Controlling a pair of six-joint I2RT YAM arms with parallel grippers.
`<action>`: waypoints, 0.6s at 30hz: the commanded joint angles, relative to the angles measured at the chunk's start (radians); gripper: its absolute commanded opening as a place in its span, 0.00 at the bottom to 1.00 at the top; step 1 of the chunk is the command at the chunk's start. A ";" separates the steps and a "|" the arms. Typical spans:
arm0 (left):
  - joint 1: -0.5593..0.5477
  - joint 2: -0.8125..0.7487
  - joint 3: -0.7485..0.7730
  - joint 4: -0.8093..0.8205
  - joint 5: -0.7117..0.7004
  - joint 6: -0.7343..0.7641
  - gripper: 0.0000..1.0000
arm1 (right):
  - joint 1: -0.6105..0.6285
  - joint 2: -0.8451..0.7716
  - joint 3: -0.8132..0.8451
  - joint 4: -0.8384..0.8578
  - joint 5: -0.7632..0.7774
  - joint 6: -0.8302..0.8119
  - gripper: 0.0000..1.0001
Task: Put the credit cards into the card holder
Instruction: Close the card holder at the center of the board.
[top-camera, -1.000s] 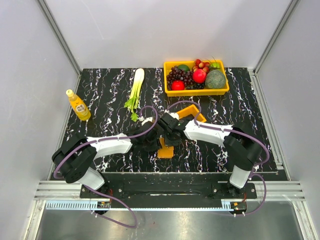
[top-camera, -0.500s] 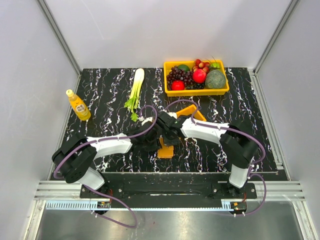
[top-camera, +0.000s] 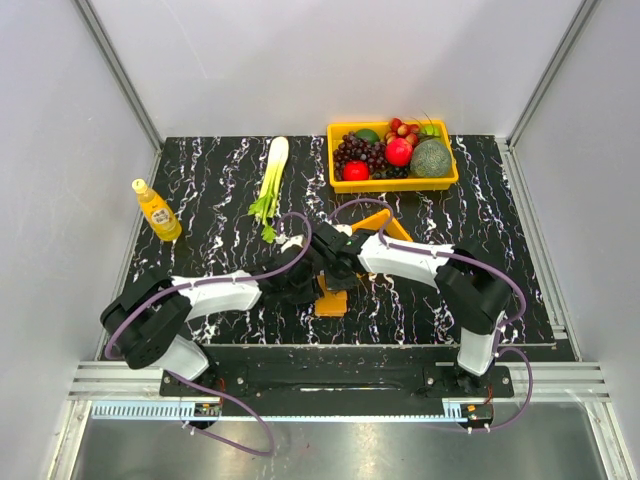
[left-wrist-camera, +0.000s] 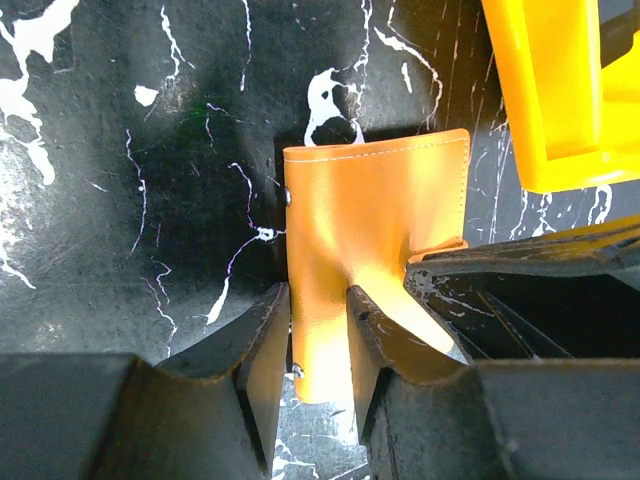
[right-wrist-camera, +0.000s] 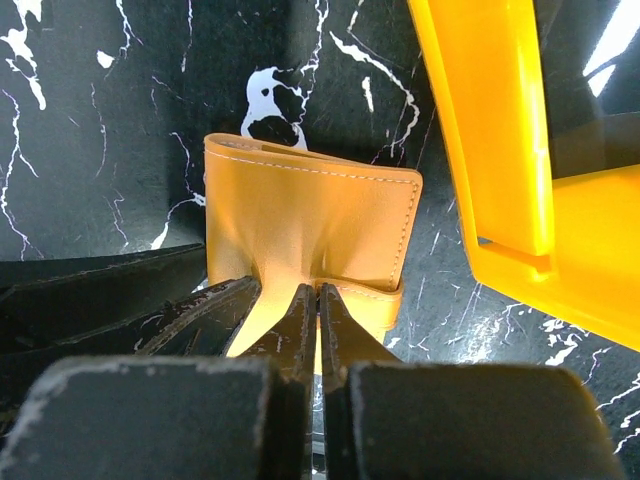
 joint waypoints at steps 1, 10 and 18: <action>-0.006 -0.039 -0.045 0.114 0.020 -0.004 0.34 | 0.005 0.126 -0.074 0.058 0.009 0.026 0.00; -0.006 -0.025 -0.062 0.148 0.034 -0.007 0.33 | -0.037 0.173 -0.090 0.077 -0.067 0.008 0.00; -0.004 -0.024 -0.066 0.154 0.040 -0.005 0.33 | -0.044 0.249 -0.081 0.071 -0.087 -0.001 0.00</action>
